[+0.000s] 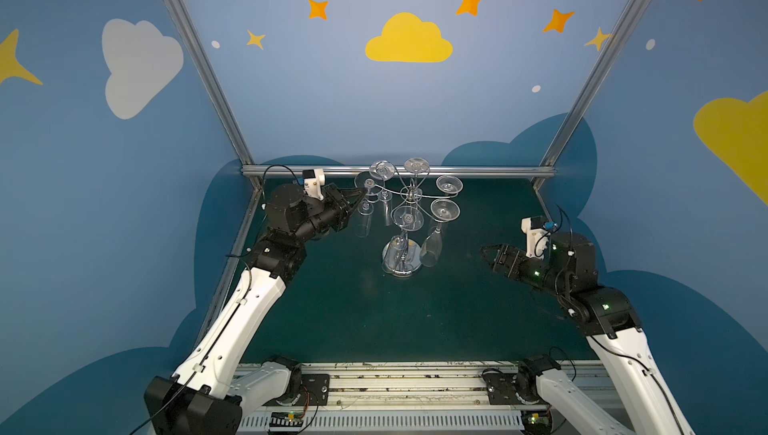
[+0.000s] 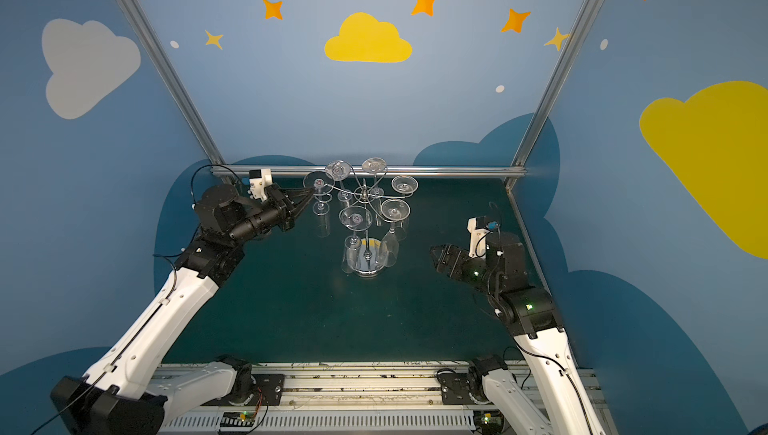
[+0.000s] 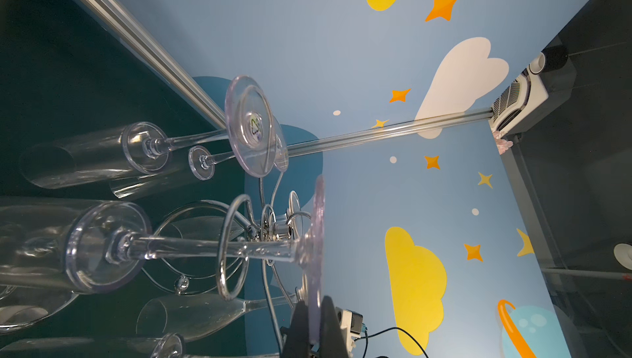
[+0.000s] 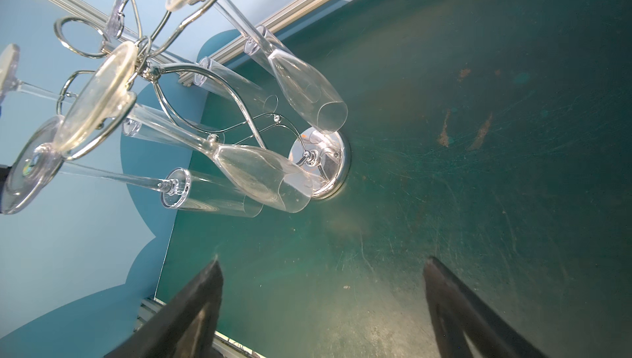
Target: Take the wine glass off the wine glass rack
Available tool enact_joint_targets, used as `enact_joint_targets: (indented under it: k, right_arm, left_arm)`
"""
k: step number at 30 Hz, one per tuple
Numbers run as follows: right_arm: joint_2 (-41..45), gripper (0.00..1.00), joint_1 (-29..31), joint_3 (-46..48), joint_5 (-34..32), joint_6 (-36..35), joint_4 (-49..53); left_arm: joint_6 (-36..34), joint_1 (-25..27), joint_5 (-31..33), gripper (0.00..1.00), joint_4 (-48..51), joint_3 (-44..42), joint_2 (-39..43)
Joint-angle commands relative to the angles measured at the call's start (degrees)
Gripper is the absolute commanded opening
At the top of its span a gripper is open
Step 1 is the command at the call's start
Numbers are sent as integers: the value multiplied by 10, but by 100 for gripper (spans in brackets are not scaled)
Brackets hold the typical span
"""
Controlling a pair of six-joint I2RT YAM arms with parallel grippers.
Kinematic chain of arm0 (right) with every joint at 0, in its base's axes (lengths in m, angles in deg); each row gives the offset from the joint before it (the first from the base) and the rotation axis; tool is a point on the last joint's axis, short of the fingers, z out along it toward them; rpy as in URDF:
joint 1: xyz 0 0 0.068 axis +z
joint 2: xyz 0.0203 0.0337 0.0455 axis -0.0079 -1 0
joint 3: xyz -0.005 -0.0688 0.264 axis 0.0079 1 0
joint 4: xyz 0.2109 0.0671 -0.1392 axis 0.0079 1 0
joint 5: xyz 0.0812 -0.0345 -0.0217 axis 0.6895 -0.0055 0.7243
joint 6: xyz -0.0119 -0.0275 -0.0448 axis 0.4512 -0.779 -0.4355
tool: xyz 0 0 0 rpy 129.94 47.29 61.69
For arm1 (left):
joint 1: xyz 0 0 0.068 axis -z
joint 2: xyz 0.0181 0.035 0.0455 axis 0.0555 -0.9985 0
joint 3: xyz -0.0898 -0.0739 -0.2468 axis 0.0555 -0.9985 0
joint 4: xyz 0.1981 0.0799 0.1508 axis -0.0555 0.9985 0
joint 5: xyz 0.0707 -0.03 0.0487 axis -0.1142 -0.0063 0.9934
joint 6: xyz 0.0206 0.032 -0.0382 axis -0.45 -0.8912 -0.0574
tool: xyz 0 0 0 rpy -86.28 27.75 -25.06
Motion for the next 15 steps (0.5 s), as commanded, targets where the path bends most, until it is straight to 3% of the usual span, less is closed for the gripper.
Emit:
enact_joint_targets:
  k: [1, 15]
  right_arm:
    - [9, 90, 2, 7, -8, 0, -1]
    - [21, 90, 2, 21, -11, 10, -12]
  left_arm:
    - [-6, 1, -16, 3, -27, 26, -10]
    - [-5, 26, -60, 3, -56, 35, -41]
